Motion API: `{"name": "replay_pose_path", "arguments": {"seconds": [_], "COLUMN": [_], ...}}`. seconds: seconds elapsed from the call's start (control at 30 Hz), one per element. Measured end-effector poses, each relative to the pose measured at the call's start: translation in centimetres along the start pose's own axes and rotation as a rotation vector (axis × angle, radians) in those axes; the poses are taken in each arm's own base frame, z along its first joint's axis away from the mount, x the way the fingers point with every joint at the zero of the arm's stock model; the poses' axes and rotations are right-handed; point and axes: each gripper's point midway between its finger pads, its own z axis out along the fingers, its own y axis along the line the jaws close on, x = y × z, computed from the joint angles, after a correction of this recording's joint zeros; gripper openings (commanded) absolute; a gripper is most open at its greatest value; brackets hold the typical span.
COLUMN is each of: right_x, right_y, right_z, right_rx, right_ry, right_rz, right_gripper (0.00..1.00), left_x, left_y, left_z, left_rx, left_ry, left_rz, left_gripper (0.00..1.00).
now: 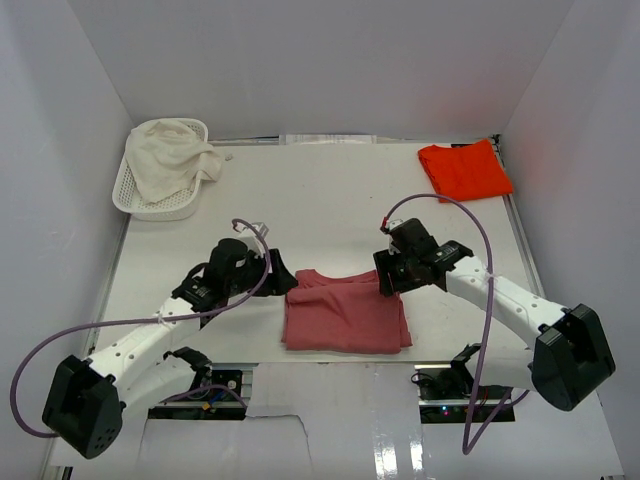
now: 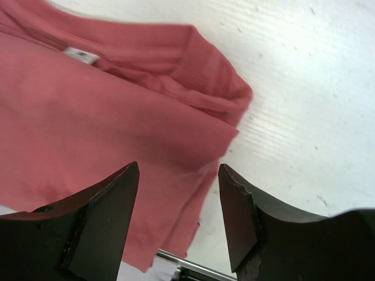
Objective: Fold and stack the t-shirts
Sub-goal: Fold the long partially folded tshirt into a neat square
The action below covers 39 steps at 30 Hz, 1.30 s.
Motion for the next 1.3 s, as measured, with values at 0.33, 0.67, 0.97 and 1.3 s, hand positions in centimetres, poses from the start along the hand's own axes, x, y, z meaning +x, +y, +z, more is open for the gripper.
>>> {"name": "replay_pose_path", "arguments": {"seconds": [0.33, 0.67, 0.97, 1.3], "right_x": [2.5, 2.1, 1.7, 1.6], "right_y": [-2.6, -2.9, -1.3, -0.6], "right_z": [0.8, 1.6, 2.4, 2.5], "right_rx": [0.122, 0.09, -0.007, -0.05], "right_ry": [0.125, 0.132, 0.133, 0.129], "right_rz": [0.019, 0.06, 0.056, 0.058], "right_gripper": [0.58, 0.42, 0.24, 0.08], "left_x": [7.9, 6.8, 5.8, 6.1], "left_y": [2.5, 3.4, 3.5, 4.2], "left_z": [2.6, 2.5, 2.2, 2.3], "left_rx": [-0.224, -0.296, -0.312, -0.35], "left_ry": [0.236, 0.16, 0.112, 0.12], "left_rz": [0.056, 0.071, 0.068, 0.066], "left_gripper": [0.73, 0.73, 0.73, 0.63]}}
